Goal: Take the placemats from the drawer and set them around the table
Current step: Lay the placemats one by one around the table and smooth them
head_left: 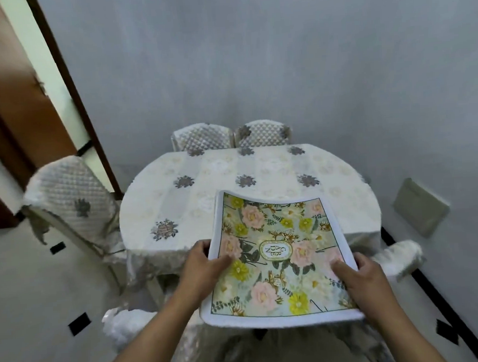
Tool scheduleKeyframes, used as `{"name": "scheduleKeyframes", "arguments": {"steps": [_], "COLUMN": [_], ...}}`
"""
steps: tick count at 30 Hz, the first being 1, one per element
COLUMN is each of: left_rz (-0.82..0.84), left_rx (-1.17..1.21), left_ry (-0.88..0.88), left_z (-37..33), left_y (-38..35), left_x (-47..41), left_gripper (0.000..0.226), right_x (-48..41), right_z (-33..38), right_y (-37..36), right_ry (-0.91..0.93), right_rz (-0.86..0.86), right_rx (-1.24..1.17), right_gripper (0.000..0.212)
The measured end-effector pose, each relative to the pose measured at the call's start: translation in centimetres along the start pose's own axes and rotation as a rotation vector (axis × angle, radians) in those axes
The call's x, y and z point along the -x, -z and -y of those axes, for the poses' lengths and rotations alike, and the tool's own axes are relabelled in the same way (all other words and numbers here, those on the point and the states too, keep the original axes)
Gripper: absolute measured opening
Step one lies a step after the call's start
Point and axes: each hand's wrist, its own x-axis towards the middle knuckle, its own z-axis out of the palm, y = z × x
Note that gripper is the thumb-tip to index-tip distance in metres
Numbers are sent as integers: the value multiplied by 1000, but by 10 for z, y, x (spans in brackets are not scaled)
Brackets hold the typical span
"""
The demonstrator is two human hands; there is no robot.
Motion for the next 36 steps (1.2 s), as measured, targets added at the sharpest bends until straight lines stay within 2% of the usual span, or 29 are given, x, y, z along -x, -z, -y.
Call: {"name": "scheduleKeyframes", "arguments": {"steps": [10, 15, 18, 22, 29, 36], "left_rz": [-34, -29, -61, -86, -97, -93], "left_rx": [-36, -36, -75, -121, -245, -243], "left_ry": [18, 64, 86, 150, 280, 238], "left_z": [0, 11, 17, 23, 55, 85], "left_y": [27, 21, 15, -3, -72, -114], "left_x": [-183, -240, -275, -335, -478, -604], "left_gripper": [32, 33, 32, 31, 29, 30], "right_x": [-157, -220, -263, -332, -487, -610], "right_z": [35, 33, 29, 12, -47, -88], "right_y": [-95, -122, -139, -161, -198, -240], "right_ry": [-27, -65, -112, -163, -308, -220], "right_rz": [18, 64, 104, 132, 214, 163], "right_rx": [80, 137, 131, 103, 129, 202], "right_gripper": [25, 18, 21, 35, 30, 36]}}
